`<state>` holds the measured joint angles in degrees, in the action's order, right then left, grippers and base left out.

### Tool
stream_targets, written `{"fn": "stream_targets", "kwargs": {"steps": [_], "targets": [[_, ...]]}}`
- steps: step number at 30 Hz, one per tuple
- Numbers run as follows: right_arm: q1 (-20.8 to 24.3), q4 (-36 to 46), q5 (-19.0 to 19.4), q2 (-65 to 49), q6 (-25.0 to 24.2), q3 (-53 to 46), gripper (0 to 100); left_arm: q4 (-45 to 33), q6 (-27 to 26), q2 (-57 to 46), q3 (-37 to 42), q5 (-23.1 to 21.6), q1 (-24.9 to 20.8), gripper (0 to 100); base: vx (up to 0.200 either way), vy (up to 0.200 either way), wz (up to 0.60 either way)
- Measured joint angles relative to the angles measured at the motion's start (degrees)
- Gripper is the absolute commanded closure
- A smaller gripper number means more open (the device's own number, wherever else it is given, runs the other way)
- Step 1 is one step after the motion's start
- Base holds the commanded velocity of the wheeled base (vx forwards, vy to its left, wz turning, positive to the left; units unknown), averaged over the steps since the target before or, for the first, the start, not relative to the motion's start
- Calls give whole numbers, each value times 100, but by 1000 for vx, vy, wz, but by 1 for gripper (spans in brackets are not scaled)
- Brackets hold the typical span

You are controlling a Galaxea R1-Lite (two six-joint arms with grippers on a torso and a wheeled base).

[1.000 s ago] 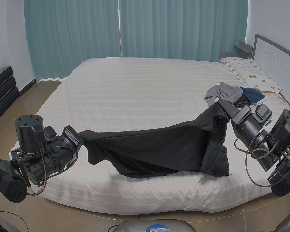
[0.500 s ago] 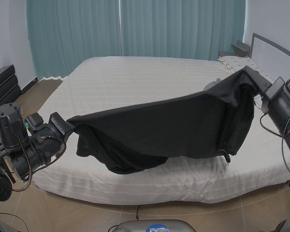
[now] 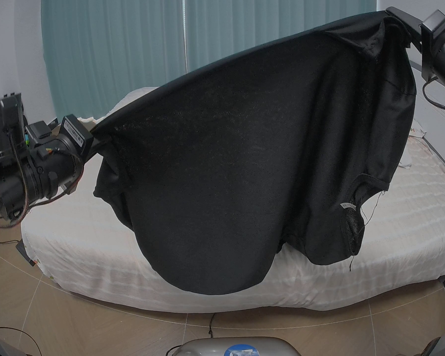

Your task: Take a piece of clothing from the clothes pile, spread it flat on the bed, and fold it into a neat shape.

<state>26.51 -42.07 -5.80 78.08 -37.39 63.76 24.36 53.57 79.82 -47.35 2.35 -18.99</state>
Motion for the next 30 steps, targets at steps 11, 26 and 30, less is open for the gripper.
{"fn": "stream_targets", "kwargs": {"steps": [11,26,30], "targets": [[-673,-202,4,1702,-46,779,100,-413,13,739,-824,-336,356,100,145,0,0],[-990,-1111,-130,3593,-13,1502,100,-336,20,2626,-2164,-495,725,100,200,0,0],[-996,-1212,-222,3962,44,1664,100,-323,24,3143,-2476,-492,734,100,200,0,0]]}}
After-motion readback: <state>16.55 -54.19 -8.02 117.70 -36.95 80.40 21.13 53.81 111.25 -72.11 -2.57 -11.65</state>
